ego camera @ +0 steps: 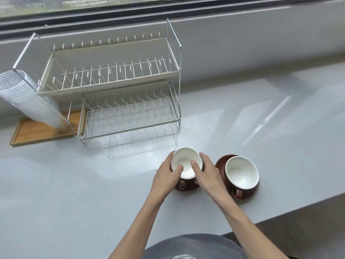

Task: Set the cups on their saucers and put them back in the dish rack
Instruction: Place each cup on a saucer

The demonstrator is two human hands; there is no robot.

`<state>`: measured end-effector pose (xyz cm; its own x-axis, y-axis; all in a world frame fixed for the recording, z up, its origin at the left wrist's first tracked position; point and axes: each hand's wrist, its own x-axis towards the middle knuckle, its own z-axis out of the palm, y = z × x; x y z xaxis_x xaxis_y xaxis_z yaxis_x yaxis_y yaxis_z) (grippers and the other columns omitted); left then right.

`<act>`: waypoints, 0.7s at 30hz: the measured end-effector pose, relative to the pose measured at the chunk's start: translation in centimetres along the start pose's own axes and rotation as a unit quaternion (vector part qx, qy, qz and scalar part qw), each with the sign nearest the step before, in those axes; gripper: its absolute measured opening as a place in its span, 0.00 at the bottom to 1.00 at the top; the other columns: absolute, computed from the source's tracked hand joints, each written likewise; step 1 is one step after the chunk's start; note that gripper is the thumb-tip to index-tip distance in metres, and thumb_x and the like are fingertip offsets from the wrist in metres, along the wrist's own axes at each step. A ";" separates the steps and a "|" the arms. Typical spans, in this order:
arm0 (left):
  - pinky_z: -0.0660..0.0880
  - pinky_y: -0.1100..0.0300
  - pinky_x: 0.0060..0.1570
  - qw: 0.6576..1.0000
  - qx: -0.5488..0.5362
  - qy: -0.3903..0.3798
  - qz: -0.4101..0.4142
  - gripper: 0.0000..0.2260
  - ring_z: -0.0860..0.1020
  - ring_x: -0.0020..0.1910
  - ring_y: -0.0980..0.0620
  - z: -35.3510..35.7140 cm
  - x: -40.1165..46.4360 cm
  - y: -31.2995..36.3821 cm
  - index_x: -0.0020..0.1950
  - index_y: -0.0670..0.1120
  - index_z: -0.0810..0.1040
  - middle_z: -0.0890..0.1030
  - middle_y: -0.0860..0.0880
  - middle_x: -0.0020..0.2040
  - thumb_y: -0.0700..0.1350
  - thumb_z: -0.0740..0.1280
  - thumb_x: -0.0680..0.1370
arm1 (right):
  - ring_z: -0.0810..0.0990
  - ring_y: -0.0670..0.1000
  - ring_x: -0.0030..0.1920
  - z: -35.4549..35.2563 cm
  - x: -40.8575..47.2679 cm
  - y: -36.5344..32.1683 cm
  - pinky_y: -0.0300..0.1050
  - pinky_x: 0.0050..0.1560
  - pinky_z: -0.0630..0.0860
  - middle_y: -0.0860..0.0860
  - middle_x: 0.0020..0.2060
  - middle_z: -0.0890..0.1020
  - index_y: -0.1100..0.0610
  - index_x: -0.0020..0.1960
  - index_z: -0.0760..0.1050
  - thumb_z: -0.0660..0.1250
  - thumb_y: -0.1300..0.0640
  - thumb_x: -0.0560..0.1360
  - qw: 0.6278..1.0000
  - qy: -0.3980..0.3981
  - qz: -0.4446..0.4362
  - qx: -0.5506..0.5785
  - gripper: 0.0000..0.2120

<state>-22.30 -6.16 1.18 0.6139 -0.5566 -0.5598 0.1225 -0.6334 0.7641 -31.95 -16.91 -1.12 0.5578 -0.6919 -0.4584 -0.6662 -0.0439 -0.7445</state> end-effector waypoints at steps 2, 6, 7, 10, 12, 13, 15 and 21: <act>0.75 0.44 0.64 1.000 0.002 -0.002 0.001 0.32 0.79 0.61 0.41 0.0 -0.1 -0.2 0.77 0.59 0.63 0.80 0.46 0.63 0.53 0.59 0.71 | 0.79 0.58 0.64 0.2 0.0 0.1 0.57 0.65 0.75 0.51 0.70 0.75 0.48 0.77 0.63 0.61 0.40 0.78 1.000 0.002 0.000 0.010 0.29; 0.76 0.47 0.62 1.000 0.009 -0.008 0.010 0.32 0.81 0.57 0.44 -0.3 -0.1 -0.5 0.77 0.61 0.62 0.81 0.50 0.55 0.52 0.59 0.72 | 0.78 0.57 0.65 0.4 -0.2 0.2 0.58 0.63 0.76 0.50 0.67 0.77 0.46 0.75 0.65 0.62 0.40 0.77 1.000 0.006 0.002 0.023 0.28; 0.76 0.47 0.61 1.000 0.010 -0.010 0.011 0.32 0.81 0.56 0.44 -0.4 -0.2 -0.6 0.77 0.62 0.62 0.80 0.51 0.53 0.52 0.59 0.72 | 0.78 0.56 0.64 0.4 -0.2 0.3 0.58 0.63 0.77 0.50 0.67 0.78 0.46 0.75 0.65 0.62 0.40 0.77 1.000 0.007 0.002 0.026 0.28; 0.77 0.48 0.60 1.000 0.013 -0.013 0.018 0.31 0.81 0.56 0.44 -0.4 -0.2 -0.7 0.75 0.63 0.63 0.81 0.52 0.52 0.52 0.59 0.71 | 0.79 0.57 0.63 0.4 -0.1 0.5 0.58 0.63 0.77 0.51 0.65 0.79 0.45 0.74 0.66 0.61 0.39 0.76 1.000 0.006 0.001 0.020 0.28; 0.77 0.46 0.60 0.999 0.016 -0.013 0.025 0.30 0.81 0.56 0.43 -0.3 -0.2 -0.9 0.73 0.62 0.65 0.82 0.50 0.56 0.52 0.58 0.70 | 0.80 0.58 0.61 0.3 0.1 0.6 0.58 0.64 0.76 0.51 0.65 0.80 0.44 0.74 0.65 0.60 0.37 0.76 1.000 0.003 0.003 0.010 0.29; 0.77 0.45 0.60 0.999 0.017 -0.014 0.028 0.30 0.80 0.57 0.43 -0.3 -0.2 -1.0 0.73 0.63 0.65 0.82 0.49 0.58 0.52 0.58 0.70 | 0.81 0.59 0.61 0.3 0.1 0.7 0.57 0.64 0.76 0.52 0.64 0.80 0.44 0.75 0.65 0.60 0.37 0.76 1.000 0.003 0.003 0.005 0.29; 0.77 0.45 0.60 0.999 0.019 -0.015 0.029 0.31 0.79 0.58 0.44 -0.3 -0.1 -1.2 0.75 0.63 0.64 0.81 0.49 0.61 0.52 0.58 0.70 | 0.81 0.59 0.60 0.3 0.3 0.8 0.57 0.64 0.75 0.53 0.64 0.80 0.45 0.75 0.65 0.60 0.38 0.76 1.000 0.003 0.001 -0.002 0.29; 0.74 0.48 0.64 0.999 0.033 -0.018 0.028 0.33 0.76 0.64 0.49 -0.3 0.3 -1.5 0.77 0.61 0.61 0.77 0.54 0.67 0.54 0.59 0.71 | 0.81 0.59 0.60 0.4 0.4 1.0 0.57 0.64 0.75 0.55 0.62 0.80 0.46 0.76 0.63 0.60 0.40 0.78 1.000 0.002 0.000 -0.016 0.29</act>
<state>-22.04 -5.19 -0.02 0.5894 -0.6103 -0.5293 0.0366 -0.6343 0.7722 -32.18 -16.97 -2.24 0.5567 -0.6944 -0.4559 -0.6808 -0.0669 -0.7294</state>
